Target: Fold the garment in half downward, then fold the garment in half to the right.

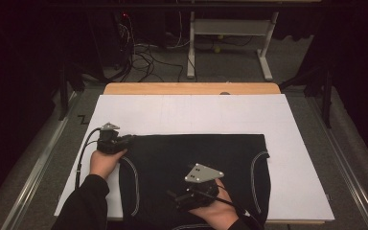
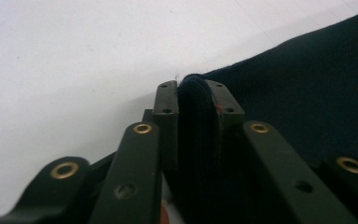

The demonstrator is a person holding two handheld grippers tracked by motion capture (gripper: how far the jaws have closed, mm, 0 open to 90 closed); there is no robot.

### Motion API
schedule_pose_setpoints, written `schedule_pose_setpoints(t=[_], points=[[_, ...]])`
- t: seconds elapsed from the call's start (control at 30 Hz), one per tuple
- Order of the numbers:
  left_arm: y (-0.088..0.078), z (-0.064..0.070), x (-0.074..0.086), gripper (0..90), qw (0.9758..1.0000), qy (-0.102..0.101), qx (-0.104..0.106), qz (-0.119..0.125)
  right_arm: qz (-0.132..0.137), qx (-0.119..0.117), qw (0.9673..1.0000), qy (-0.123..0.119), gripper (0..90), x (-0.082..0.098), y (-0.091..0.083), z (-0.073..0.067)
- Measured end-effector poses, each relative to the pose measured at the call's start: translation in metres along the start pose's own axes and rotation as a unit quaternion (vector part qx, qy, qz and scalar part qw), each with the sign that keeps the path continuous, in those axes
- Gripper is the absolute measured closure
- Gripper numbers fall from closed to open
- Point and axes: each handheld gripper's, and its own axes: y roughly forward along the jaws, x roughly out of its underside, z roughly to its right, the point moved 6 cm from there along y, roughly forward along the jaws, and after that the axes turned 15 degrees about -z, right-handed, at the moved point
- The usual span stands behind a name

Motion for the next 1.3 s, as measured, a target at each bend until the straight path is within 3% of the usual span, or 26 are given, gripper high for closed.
schedule_pose_setpoints(t=[0.3,0.63,0.97,1.3], points=[[-0.007,0.001,0.004,74.9,0.9991,0.000,0.016,0.040,-0.016,-0.036,0.9988,-0.029,0.3,-0.012,0.027,-0.036],[-0.008,-0.002,0.004,74.9,0.9986,-0.009,0.031,0.042,-0.050,-0.066,0.9947,-0.061,0.3,-0.020,0.057,-0.073],[-0.008,-0.001,0.004,74.8,0.9986,-0.005,0.027,0.045,-0.074,-0.089,0.9896,-0.086,2.1,-0.025,0.070,-0.105],[-0.007,-0.002,0.004,74.8,0.9987,-0.011,0.029,0.041,-0.101,-0.060,0.9875,-0.105,2.0,-0.026,0.082,-0.116]])
